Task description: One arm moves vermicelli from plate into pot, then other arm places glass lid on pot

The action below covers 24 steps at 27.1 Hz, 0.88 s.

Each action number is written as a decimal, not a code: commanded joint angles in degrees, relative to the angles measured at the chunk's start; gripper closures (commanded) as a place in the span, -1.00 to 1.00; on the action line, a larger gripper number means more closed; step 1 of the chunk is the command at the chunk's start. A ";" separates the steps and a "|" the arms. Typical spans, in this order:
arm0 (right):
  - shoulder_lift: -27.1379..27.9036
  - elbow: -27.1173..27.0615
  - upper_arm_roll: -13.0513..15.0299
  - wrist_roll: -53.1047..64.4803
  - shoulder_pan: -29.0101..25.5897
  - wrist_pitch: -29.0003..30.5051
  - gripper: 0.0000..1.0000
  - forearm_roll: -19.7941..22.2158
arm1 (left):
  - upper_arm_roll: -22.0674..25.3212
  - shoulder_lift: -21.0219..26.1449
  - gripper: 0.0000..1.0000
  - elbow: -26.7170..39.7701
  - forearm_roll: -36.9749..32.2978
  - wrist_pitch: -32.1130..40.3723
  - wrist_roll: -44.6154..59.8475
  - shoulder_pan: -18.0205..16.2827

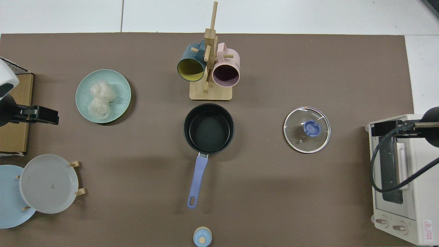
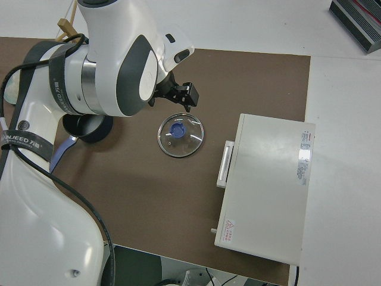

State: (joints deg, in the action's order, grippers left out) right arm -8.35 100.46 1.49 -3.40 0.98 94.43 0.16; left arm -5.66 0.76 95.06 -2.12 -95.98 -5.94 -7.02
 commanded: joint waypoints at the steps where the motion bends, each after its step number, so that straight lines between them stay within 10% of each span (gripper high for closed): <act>1: -0.97 0.52 -0.26 1.03 -0.54 -1.00 -1.00 -1.48 | 0.47 -1.03 -1.00 0.82 0.36 0.44 0.40 0.61; 24: -0.36 -0.09 -0.26 2.17 -0.63 0.66 -1.00 -0.95 | 0.47 -1.03 -1.00 0.82 0.36 0.44 0.40 0.61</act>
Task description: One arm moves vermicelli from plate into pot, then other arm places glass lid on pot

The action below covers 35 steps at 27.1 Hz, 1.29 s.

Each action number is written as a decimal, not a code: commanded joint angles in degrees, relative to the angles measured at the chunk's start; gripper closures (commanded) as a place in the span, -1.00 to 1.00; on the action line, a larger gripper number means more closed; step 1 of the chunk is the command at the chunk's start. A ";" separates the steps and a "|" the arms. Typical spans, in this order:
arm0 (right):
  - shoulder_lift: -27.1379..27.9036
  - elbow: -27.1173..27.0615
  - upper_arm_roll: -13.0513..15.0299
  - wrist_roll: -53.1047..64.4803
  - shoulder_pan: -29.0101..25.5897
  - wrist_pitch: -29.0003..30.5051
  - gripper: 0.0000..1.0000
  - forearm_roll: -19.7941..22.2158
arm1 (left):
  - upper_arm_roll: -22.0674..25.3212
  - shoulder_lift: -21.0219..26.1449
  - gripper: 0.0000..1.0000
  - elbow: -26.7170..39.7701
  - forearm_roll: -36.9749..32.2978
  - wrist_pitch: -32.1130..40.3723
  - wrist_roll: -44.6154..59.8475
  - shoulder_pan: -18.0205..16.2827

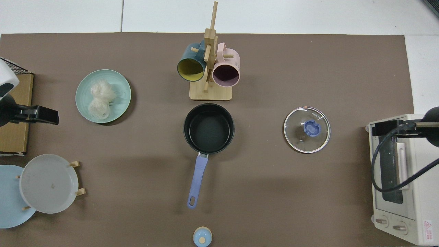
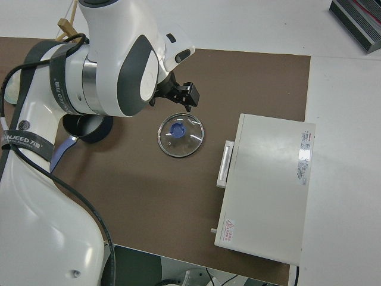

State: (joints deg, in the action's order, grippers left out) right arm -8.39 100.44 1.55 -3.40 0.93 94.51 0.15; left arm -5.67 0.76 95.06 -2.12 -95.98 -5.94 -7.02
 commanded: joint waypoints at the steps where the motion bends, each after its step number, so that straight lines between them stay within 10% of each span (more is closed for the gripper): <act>1: -0.14 -0.15 -0.32 2.77 -0.58 0.94 -1.00 -1.12 | 0.48 -1.03 -1.00 0.82 0.36 0.44 0.40 0.61; 19: 15.06 -8.15 -0.41 1.99 2.93 8.22 -1.00 -1.47 | 0.57 -1.11 -1.00 0.91 0.36 0.62 0.40 0.61; 35: 24.12 -2.80 -0.41 -3.46 6.01 20.26 -1.00 -1.29 | 0.75 7.31 -0.92 -0.75 0.45 -5.62 0.58 0.61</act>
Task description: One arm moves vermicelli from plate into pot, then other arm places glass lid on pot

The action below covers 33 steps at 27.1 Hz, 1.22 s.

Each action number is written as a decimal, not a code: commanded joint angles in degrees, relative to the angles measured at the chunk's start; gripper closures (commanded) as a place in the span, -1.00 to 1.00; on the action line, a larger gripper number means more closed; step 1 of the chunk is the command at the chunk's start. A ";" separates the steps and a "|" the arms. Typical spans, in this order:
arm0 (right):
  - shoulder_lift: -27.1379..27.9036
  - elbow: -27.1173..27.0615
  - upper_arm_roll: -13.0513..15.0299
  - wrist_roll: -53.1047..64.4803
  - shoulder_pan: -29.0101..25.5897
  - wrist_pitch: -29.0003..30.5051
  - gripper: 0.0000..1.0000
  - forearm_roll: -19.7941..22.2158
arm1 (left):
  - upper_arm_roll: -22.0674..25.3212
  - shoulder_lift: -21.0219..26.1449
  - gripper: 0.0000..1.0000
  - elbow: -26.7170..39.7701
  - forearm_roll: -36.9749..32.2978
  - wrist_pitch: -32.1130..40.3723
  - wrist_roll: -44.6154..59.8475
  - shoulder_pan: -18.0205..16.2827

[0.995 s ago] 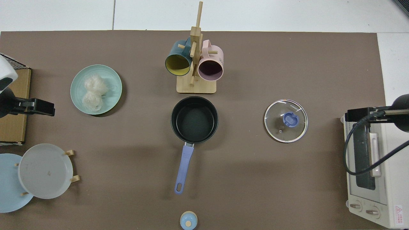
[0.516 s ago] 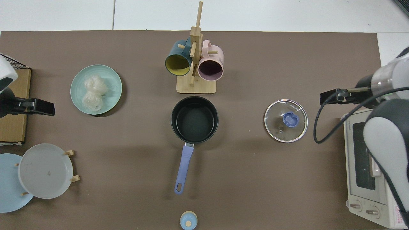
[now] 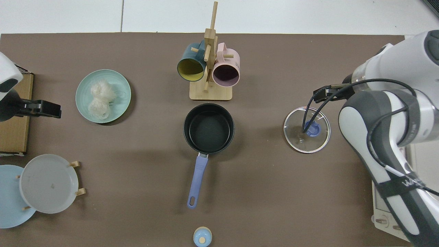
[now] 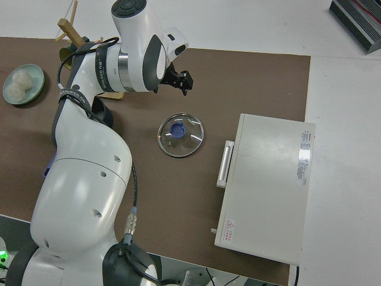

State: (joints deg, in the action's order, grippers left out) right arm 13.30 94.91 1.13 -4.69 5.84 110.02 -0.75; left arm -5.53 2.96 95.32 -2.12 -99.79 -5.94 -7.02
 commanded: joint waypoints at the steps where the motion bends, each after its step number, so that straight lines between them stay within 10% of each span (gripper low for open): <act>1: 2.61 3.78 0.01 -2.16 1.19 6.16 -1.00 -0.39 | 0.61 6.17 -0.92 -1.27 0.71 -2.33 0.58 0.60; 10: 4.54 11.78 0.01 -1.28 0.84 16.10 -1.00 -0.39 | 0.96 10.83 -0.84 -1.89 0.71 -10.95 0.40 -0.10; 33: 3.67 16.44 0.10 6.89 0.40 13.56 -1.00 -0.30 | -0.45 21.03 -1.00 6.72 0.89 -33.10 5.59 1.22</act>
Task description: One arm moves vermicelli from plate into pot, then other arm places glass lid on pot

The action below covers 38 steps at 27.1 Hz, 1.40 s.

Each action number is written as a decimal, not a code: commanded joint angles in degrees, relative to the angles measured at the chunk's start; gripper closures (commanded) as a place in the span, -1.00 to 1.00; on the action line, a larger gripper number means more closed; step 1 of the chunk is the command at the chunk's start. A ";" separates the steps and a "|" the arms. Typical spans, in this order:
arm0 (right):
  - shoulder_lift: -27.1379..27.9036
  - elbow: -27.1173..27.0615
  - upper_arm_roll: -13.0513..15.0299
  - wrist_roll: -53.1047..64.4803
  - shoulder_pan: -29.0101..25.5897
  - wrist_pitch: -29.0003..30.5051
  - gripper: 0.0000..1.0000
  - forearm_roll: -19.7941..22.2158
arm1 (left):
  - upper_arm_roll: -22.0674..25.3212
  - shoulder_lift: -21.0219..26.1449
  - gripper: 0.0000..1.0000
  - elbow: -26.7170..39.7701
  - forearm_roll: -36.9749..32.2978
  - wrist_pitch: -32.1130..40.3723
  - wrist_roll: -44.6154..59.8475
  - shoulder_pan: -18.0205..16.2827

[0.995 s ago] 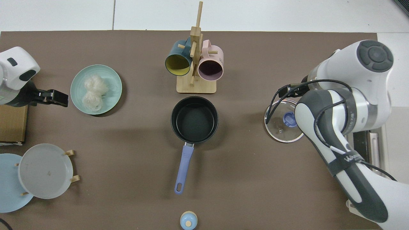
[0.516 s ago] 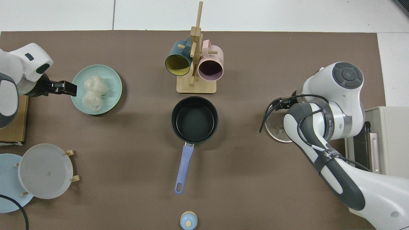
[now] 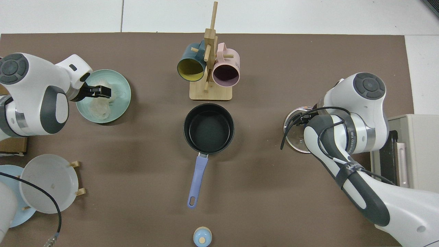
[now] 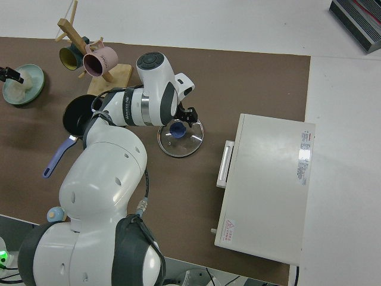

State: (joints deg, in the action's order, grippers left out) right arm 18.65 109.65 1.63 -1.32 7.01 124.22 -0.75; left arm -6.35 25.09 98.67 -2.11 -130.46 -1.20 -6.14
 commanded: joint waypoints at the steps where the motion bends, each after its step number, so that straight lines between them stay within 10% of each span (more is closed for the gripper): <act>1: -1.69 1.80 -0.40 3.51 -0.86 -0.82 -1.00 -0.31 | 0.37 -1.10 -1.00 3.54 0.88 -2.51 1.03 0.42; 6: -1.77 1.89 -0.40 4.30 -0.69 -1.78 -1.00 0.39 | 0.02 -1.80 -0.85 5.38 0.88 -2.16 4.10 0.43; 11: -1.69 1.89 -0.40 4.39 -0.25 -2.40 -0.99 2.15 | 0.02 -2.07 1.00 5.39 0.79 -1.28 3.40 0.43; 21: -1.78 2.15 -0.40 4.57 -0.51 -3.45 0.00 2.15 | -1.30 -4.34 1.00 4.16 0.53 -0.67 4.19 0.51; 38: -2.22 -0.22 -0.40 3.95 0.10 -8.20 0.90 2.15 | -12.71 -20.52 1.00 5.30 0.09 16.56 21.39 1.65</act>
State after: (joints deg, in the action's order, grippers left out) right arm 18.15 110.25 1.48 1.64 7.15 119.02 0.81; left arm -15.25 8.23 101.32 -2.00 -114.87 12.46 -5.94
